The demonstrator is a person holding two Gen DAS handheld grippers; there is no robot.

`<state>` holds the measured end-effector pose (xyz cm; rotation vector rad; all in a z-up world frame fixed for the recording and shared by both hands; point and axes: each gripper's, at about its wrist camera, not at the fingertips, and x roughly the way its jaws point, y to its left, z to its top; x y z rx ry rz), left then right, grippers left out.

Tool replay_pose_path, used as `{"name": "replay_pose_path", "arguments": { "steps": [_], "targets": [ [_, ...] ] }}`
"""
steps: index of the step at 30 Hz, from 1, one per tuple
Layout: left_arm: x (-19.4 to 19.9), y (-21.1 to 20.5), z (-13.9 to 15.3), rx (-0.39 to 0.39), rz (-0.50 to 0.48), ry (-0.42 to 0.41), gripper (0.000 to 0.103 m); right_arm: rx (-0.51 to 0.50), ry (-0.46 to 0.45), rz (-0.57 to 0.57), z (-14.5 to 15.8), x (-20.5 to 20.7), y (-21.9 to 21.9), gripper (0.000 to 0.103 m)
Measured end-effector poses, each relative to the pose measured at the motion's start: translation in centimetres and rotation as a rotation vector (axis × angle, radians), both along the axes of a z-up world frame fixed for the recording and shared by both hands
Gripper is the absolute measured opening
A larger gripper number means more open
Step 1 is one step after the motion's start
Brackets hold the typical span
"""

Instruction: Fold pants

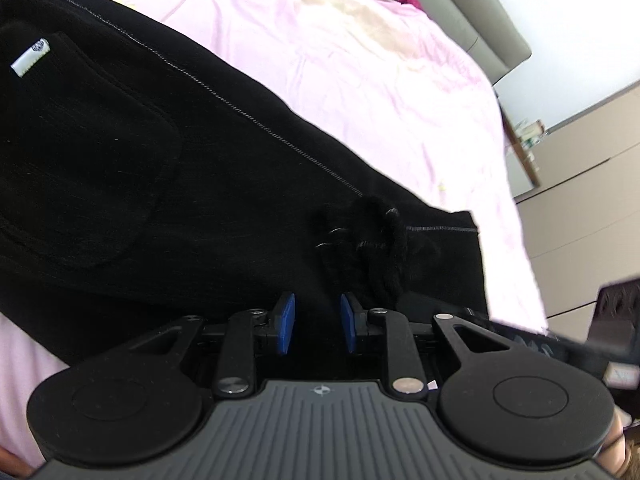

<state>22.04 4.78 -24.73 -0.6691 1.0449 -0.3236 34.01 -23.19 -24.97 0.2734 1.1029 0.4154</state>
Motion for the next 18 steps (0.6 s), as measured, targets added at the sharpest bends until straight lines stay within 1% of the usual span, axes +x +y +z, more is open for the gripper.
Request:
{"name": "replay_pose_path", "arguments": {
  "steps": [3, 4, 6, 8, 9, 10, 11, 14, 16, 18],
  "targets": [
    [0.5, 0.0, -0.2, -0.054, 0.006, 0.002, 0.027, 0.022, -0.026, 0.056, 1.3, -0.8, 0.4, 0.014],
    [0.7, -0.1, -0.3, -0.059, 0.008, 0.010, 0.030, 0.020, -0.029, 0.077, 1.3, -0.6, 0.7, 0.013],
    [1.1, -0.3, -0.5, -0.049, 0.006, 0.014, 0.039, -0.002, -0.026, 0.084, 0.5, -0.3, 1.0, 0.013],
    [1.8, -0.5, -0.9, -0.043, 0.004, 0.025, 0.054, 0.031, 0.007, 0.063, -0.8, 0.2, 0.5, 0.013],
    [2.2, -0.7, -1.1, -0.044, 0.008, 0.037, 0.056, 0.040, 0.018, 0.070, -1.4, 0.5, 0.6, 0.013],
    [2.7, -0.9, -1.4, -0.045, 0.003, 0.046, 0.060, 0.035, 0.024, 0.082, -2.0, 0.7, 0.9, 0.013],
    [3.2, -1.3, -1.7, -0.036, -0.005, 0.053, 0.063, 0.023, 0.029, 0.101, -2.6, 0.9, 1.2, 0.013],
    [4.3, -2.6, -2.6, 0.028, -0.043, 0.068, 0.067, -0.008, 0.017, 0.126, -2.9, 0.7, 1.8, 0.013],
    [5.1, -3.4, -3.4, 0.059, -0.069, 0.075, 0.069, -0.011, 0.009, 0.128, -3.1, 0.6, 1.7, 0.013],
    [5.6, -4.2, -4.1, 0.074, -0.085, 0.059, 0.070, -0.005, 0.008, 0.130, -3.6, 1.1, 1.7, 0.013]
  ]
}}
